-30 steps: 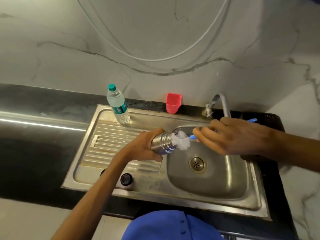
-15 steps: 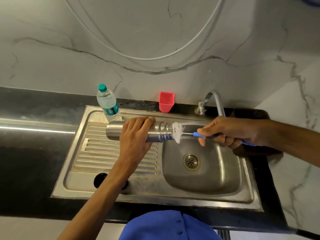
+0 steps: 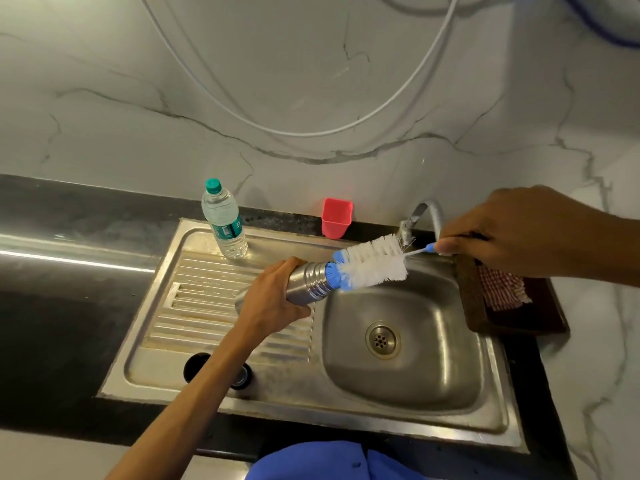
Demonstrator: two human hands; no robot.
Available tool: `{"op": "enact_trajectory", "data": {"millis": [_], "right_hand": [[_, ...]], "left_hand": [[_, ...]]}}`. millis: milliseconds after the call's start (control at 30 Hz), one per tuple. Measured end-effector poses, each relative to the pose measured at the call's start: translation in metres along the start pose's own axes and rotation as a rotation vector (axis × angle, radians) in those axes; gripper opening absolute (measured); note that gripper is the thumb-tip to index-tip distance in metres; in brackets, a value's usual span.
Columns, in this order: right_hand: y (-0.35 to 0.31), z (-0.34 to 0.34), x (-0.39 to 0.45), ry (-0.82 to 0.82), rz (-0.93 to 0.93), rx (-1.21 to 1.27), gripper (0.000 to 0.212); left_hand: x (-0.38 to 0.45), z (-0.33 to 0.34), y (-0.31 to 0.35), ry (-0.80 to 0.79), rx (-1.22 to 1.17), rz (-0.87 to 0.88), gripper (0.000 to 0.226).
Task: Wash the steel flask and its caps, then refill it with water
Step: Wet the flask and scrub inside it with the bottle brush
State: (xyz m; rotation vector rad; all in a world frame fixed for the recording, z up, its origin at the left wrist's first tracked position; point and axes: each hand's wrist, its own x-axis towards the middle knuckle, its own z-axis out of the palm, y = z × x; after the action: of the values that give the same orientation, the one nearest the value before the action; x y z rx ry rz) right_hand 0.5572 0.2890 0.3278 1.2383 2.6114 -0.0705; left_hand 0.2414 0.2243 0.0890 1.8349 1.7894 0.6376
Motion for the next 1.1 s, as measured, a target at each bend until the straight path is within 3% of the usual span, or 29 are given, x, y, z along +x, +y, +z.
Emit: {"op": "enact_trajectory", "data": {"millis": [133, 300, 467, 667, 867, 967, 1100], "right_hand": [[0.007, -0.013, 0.0, -0.001, -0.019, 0.084, 0.042], [0.029, -0.008, 0.009, -0.014, -0.035, 0.241, 0.028], [0.021, 0.0, 0.008, 0.004, -0.076, 0.09, 0.039], [0.013, 0.004, 0.008, 0.041, -0.062, -0.079, 0.031], [0.01, 0.0, 0.005, 0.021, -0.046, -0.19, 0.041], [0.03, -0.015, -0.005, -0.007, 0.0, -0.216, 0.042], [0.049, -0.028, -0.009, -0.029, 0.094, -0.24, 0.047]], "left_hand": [[0.008, -0.008, 0.004, -0.008, -0.006, 0.011, 0.079], [0.011, -0.005, 0.006, -0.058, -0.007, 0.013, 0.077], [0.011, -0.003, 0.0, -0.061, 0.033, -0.008, 0.076], [0.022, -0.007, -0.016, -0.115, 0.019, -0.049, 0.076], [0.028, -0.013, -0.02, -0.167, 0.07, -0.077, 0.075], [0.02, -0.019, -0.043, -0.222, 0.153, -0.139, 0.074], [0.01, -0.028, -0.06, -0.178, 0.133, -0.202, 0.074]]}}
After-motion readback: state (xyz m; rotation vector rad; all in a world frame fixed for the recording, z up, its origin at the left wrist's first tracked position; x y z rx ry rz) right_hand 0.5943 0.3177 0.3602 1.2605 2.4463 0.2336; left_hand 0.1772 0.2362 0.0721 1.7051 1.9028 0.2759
